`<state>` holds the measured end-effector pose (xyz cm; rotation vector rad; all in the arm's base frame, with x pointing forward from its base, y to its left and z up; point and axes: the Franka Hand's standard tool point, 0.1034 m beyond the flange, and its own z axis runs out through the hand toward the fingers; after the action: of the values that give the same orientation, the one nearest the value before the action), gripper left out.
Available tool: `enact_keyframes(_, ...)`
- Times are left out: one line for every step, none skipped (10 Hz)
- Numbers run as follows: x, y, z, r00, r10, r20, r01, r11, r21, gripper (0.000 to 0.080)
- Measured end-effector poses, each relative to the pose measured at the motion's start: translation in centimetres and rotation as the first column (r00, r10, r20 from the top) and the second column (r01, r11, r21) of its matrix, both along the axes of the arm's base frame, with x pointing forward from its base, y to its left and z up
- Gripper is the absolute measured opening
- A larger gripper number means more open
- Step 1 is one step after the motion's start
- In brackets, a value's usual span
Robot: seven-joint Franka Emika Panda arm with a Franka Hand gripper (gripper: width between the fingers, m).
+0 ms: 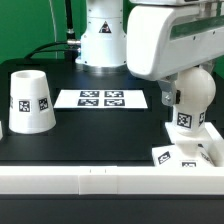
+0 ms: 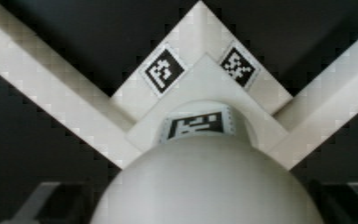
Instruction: Assemble lamp
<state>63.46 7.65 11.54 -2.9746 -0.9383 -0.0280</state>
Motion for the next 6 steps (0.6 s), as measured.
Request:
enact_keyframes(-0.07,0.23,-0.01,0.996,-0.093,-0.001,0.093,0.996,0.003,0.0577)
enact_keyframes(-0.09,0.51,0.0,0.981,-0.195,-0.004,0.196,0.981,0.008,0.0578)
enact_keyframes(-0.07,0.52,0.01,0.949,-0.314,-0.007,0.314,0.949,0.008,0.0578)
enact_keyframes(-0.05,0.51,0.02,0.924,-0.382,-0.01,0.382,0.924,0.01,0.0578)
enact_keyframes(0.07,0.47,0.07,0.876,-0.481,-0.011,0.481,0.876,0.016,0.0578)
enact_keyframes(0.25,0.44,0.14,0.827,-0.563,-0.008,0.563,0.826,0.025,0.0578)
